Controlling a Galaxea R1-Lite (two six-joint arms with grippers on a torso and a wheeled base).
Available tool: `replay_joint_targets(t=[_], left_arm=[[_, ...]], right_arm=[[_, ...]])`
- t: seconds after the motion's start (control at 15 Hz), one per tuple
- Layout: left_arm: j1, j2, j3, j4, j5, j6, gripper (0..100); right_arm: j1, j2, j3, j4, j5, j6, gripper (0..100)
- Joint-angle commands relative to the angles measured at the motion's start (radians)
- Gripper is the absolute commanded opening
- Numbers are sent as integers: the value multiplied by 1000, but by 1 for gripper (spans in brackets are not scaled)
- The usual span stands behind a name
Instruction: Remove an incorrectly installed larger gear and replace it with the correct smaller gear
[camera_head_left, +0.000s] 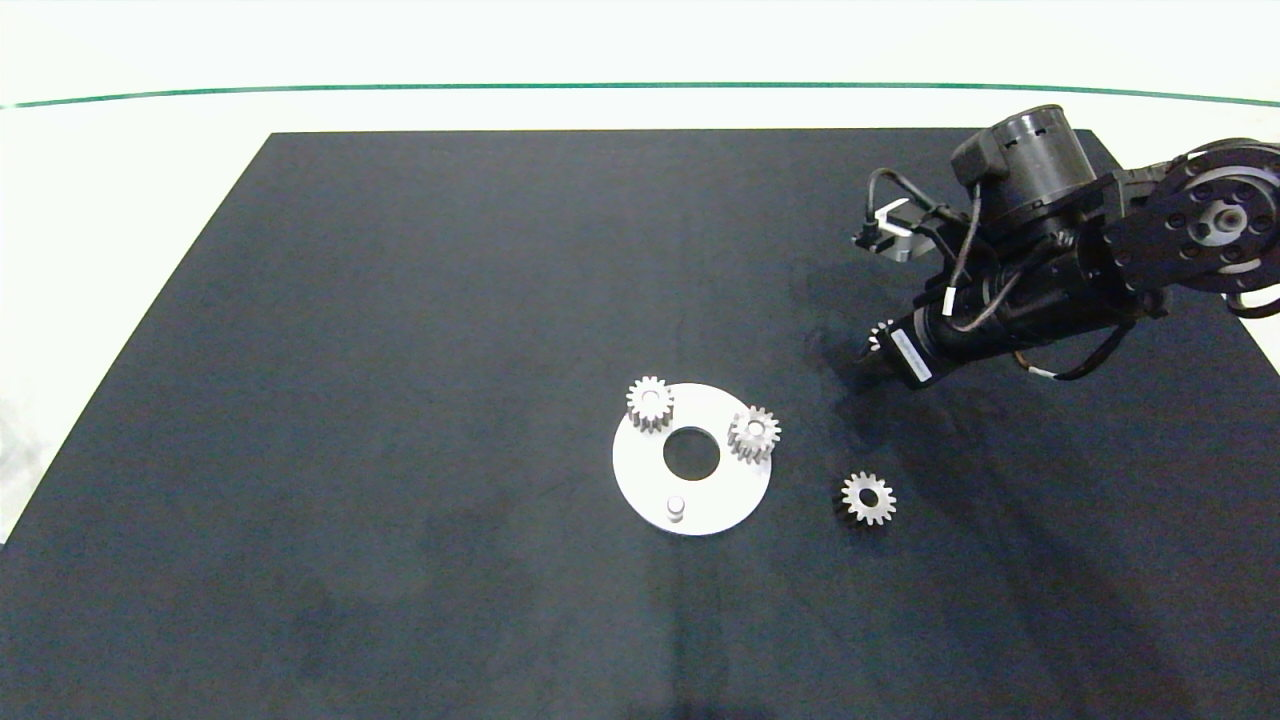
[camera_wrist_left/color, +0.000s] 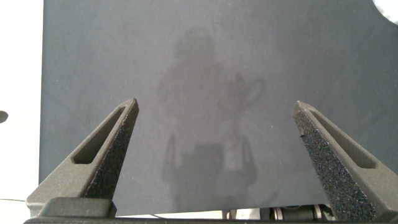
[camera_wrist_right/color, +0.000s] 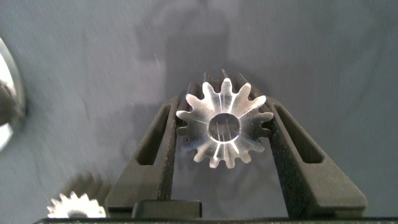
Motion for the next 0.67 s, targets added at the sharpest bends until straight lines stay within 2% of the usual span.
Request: replay_joint_targets(t=[0.07, 0.2, 0.47, 0.67], left_arm=[[0, -14, 6, 8, 0, 2, 100], [0, -17, 6, 16, 0, 8, 100], [0, -17, 3, 16, 0, 16, 100], [0, -18, 3, 16, 2, 16, 100]], right_arm=[[2, 23, 4, -31, 0, 5, 31], [2, 24, 5, -36, -3, 42, 31], [-1, 43, 0, -36, -6, 93, 31], [-1, 43, 0, -36, -6, 94, 31]])
